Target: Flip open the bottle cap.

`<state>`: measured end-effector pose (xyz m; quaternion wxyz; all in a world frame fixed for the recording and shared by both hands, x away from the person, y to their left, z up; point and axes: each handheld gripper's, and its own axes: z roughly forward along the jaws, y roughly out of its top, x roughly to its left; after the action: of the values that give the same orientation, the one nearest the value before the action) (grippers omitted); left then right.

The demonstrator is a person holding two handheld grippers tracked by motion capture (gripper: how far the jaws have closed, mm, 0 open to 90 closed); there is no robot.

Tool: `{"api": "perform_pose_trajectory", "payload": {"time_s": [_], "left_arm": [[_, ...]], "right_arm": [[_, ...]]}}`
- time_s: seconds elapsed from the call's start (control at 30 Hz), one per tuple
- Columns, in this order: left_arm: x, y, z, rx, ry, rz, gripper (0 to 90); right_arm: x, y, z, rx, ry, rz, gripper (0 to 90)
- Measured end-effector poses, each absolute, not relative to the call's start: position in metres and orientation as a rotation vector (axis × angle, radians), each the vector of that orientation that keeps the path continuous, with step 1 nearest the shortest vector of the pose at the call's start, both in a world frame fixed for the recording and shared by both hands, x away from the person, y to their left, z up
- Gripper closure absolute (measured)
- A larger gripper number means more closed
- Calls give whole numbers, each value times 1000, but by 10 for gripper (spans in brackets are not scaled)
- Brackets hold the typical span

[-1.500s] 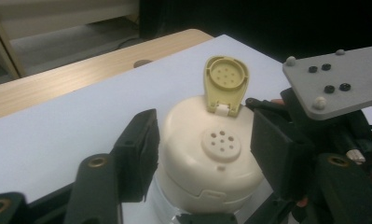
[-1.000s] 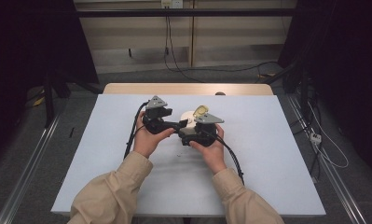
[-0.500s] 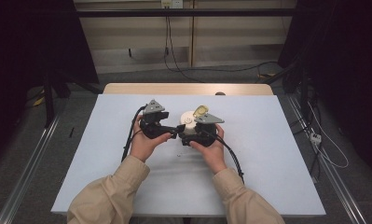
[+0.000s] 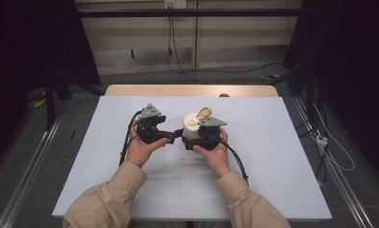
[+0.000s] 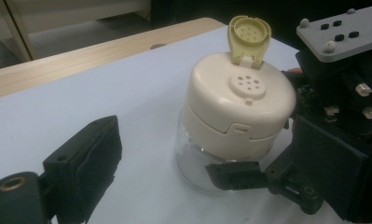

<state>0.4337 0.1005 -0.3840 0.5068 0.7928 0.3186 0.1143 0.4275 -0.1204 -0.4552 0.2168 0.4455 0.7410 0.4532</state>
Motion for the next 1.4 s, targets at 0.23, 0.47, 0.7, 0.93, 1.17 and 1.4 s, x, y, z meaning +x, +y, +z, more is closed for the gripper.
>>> {"api": "perform_pose_trajectory", "payload": {"time_s": [0.23,0.47,0.7,0.93,1.17,1.4], "left_arm": [[432,104,-383,1907,771,278,78],[430,107,-383,1917,765,285,70],[427,114,-386,1915,779,285,70],[424,121,-388,1916,792,292,67],[419,127,-386,1905,785,307,60],[415,132,-395,1922,769,284,58]], "right_arm": [[426,-123,-454,1242,2058,1270,25],[425,-124,-452,1249,2063,1262,30],[423,-125,-451,1256,2069,1254,32],[421,-127,-450,1257,2086,1243,38],[416,-129,-451,1239,2088,1235,47],[403,-141,-450,1227,2074,1251,52]]}}
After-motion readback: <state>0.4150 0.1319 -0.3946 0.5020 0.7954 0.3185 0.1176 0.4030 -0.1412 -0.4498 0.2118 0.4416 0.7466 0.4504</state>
